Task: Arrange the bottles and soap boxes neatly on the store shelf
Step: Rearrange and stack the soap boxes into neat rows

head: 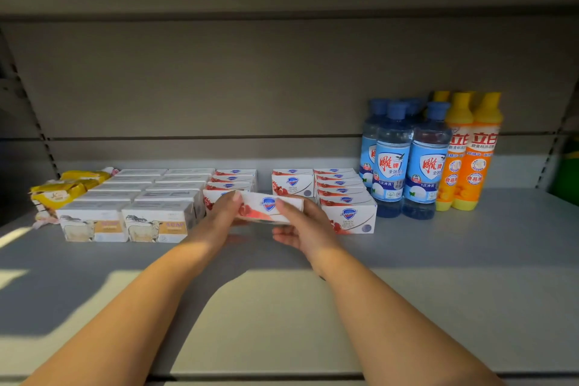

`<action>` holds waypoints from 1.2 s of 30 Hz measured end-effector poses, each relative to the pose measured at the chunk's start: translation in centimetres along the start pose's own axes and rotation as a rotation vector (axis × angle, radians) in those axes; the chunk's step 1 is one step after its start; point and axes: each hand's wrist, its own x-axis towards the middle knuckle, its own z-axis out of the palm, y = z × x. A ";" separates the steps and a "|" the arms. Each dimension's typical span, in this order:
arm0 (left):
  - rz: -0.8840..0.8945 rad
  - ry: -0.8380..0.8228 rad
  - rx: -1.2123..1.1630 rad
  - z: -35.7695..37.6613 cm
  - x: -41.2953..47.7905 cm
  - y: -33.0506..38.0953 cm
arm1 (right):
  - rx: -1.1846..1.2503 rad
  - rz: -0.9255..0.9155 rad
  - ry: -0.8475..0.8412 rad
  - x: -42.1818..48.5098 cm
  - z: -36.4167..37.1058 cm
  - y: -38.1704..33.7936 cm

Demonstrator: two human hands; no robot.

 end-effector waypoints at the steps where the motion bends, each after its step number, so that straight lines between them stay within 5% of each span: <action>1: 0.106 -0.051 0.123 -0.2 -0.3 0.0 | 0.016 0.046 0.003 0.0 -0.1 -0.1; 4: 0.316 -0.177 0.177 -0.5 -0.7 0.0 | -0.006 0.187 0.017 0.0 -0.2 -0.2; 7: 0.381 -0.062 0.122 -0.1 -0.8 0.2 | -0.148 0.243 0.016 0.0 0.1 -0.3; 13: 0.114 0.135 -0.279 0.0 0.0 0.8 | -0.253 0.052 -0.046 -0.4 1.1 0.0; 22: -0.318 -0.192 -0.711 -0.1 0.1 0.4 | -0.630 -0.520 0.018 -1.6 3.1 0.2; 26: -0.556 -0.569 -0.775 0.0 -0.5 0.6 | -0.695 -0.643 0.083 -2.1 3.3 -0.2; 29: -0.569 -0.787 -0.843 -0.3 -0.8 0.6 | -0.727 -0.676 0.030 -2.4 3.5 -0.3; 32: -0.553 -0.724 -0.780 -0.2 -0.9 0.6 | -0.761 -0.623 -0.010 -2.5 3.5 -0.5; 36: -0.443 -0.309 -0.596 0.3 -0.2 0.4 | -0.738 -0.546 -0.020 -2.2 2.8 -0.5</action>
